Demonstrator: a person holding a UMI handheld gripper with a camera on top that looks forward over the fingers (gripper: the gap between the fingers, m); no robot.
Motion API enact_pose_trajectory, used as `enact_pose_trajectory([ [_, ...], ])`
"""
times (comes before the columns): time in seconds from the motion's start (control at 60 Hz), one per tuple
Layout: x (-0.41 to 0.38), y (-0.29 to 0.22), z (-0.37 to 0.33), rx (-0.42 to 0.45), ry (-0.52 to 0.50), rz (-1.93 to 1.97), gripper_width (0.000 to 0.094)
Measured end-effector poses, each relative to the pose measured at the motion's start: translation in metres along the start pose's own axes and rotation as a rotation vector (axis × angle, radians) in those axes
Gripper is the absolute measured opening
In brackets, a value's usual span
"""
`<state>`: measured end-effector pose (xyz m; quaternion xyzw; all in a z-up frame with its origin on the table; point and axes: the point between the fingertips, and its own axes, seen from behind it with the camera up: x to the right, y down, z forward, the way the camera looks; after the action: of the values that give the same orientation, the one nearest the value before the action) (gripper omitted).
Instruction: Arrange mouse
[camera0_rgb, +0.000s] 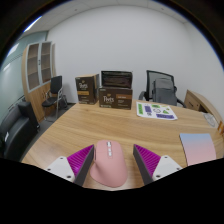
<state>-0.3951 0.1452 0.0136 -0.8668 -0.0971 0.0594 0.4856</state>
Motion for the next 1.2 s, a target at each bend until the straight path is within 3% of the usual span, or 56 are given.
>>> enact_pose_trajectory([
  [0.133, 0.017, -0.003, 0.017, -0.011, 0.008, 0.05, 0.0806],
  [0.167, 0.018, -0.003, 0.019, -0.012, 0.005, 0.06, 0.0757],
  [0.217, 0.02, -0.002, 0.021, -0.016, 0.003, 0.067, 0.0605],
  [0.417, 0.03, 0.0, 0.02, -0.007, 0.068, 0.016, 0.0437],
  [0.567, 0.021, -0.006, 0.015, -0.035, 0.022, 0.067, 0.0417],
  [0.65, 0.024, -0.062, -0.008, 0.052, -0.009, 0.087, 0.0418],
  [0.783, 0.072, -0.186, -0.058, 0.26, -0.001, 0.085, 0.0416],
  [0.883, 0.156, -0.214, -0.076, 0.284, 0.076, 0.075, 0.0416],
  [0.95, 0.222, -0.198, -0.074, 0.252, 0.15, 0.066, 0.0412],
  [1.017, 0.273, -0.155, -0.062, 0.156, 0.197, 0.04, 0.0413],
  [1.1, 0.306, -0.086, -0.04, 0.019, 0.188, 0.053, 0.0417],
  [1.2, 0.328, -0.02, -0.023, -0.075, 0.182, 0.06, 0.0422],
])
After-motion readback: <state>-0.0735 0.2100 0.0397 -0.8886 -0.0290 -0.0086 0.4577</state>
